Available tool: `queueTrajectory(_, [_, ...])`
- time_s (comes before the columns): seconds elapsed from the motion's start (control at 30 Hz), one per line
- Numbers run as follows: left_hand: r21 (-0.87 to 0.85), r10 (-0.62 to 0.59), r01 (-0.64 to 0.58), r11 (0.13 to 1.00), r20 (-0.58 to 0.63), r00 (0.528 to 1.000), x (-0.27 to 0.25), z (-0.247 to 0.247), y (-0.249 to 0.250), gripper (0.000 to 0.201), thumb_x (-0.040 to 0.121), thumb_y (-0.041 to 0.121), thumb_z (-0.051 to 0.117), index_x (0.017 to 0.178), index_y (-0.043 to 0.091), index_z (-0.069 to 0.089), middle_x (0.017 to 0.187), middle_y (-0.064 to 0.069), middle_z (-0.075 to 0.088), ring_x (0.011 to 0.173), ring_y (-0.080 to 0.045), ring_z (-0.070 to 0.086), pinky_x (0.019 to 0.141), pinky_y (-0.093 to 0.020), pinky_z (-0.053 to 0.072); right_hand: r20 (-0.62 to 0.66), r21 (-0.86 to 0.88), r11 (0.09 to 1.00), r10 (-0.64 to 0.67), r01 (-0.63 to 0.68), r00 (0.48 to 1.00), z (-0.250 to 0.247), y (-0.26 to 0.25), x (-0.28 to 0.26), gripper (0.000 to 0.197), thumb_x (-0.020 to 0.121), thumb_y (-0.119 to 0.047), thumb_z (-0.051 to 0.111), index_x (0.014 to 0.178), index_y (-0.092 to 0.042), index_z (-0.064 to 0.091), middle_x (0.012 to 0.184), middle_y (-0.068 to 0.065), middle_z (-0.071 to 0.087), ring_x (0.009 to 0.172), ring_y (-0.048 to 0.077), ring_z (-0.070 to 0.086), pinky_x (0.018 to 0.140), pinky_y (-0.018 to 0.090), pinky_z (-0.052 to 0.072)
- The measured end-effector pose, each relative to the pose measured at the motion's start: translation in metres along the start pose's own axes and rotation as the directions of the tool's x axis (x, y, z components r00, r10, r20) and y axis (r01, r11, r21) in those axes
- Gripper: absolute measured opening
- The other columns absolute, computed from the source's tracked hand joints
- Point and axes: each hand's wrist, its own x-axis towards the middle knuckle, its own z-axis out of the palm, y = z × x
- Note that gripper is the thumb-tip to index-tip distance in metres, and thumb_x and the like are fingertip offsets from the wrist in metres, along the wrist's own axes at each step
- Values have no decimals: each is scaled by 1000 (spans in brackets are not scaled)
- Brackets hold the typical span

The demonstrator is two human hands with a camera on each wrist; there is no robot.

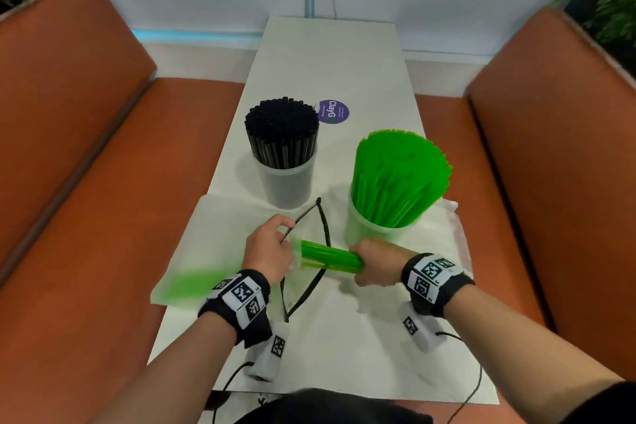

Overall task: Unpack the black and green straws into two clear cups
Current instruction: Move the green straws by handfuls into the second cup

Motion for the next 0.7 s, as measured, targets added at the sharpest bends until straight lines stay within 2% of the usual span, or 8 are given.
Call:
queueTrajectory(0.13, [31,-34,34,999,4,999,7,2,3,31,90,0,52,107,23,65,76,2,58,69,-8,54,59,-15,39,-82,-30,996,83,-85,993,11,51,-35,21,75,-36,73,80,-26,56,73,-4,58,66,17,54,53,25,36])
queueTrajectory(0.23, [42,-51,50,998,18,999,10,4,6,21,92,11,56,106,23,65,80,3,62,76,-18,57,73,-23,39,-111,57,991,128,-123,985,16,76,-59,13,76,-27,69,78,-24,57,71,-4,61,58,14,57,50,27,44])
queueTrajectory(0.3, [31,-58,57,998,23,998,11,5,12,13,95,21,53,101,24,65,86,2,64,86,-23,58,74,-26,37,-144,116,986,138,-122,980,18,84,-69,11,76,-25,69,76,-23,58,70,-3,64,55,11,56,52,28,47])
queueTrajectory(0.4, [-14,-60,59,998,-27,998,12,6,22,27,98,35,42,107,21,65,106,-5,62,99,-26,52,81,-32,37,-206,175,981,117,-81,972,19,84,-76,13,74,-25,71,73,-22,58,64,-6,60,49,2,49,48,20,42])
queueTrajectory(0.5, [-237,36,-57,970,-90,995,8,3,36,43,94,49,36,115,26,67,123,-2,63,112,-19,55,96,-38,41,-255,223,974,88,-30,963,18,73,-77,19,73,-26,71,66,-27,54,60,-9,57,46,-1,50,44,13,37])
queueTrajectory(0.57, [-389,91,-70,919,37,995,3,6,47,49,93,56,33,112,29,69,118,3,69,112,-15,62,100,-38,44,-253,211,977,62,-8,966,15,61,-72,18,73,-28,71,67,-29,54,60,-9,59,48,1,53,45,13,37])
queueTrajectory(0.63, [-327,136,-66,943,198,971,-3,14,54,50,100,55,31,104,28,73,104,5,74,103,-14,67,96,-35,45,-241,119,993,30,-2,970,13,48,-64,14,74,-32,68,71,-27,55,63,-7,60,53,8,57,47,18,39])
queueTrajectory(0.7, [-249,165,-116,961,189,968,-6,19,55,46,100,52,35,97,28,74,97,7,75,99,-13,67,95,-35,47,-238,106,994,37,-12,970,11,40,-59,11,76,-31,67,76,-25,58,65,-4,62,55,14,62,49,23,46])
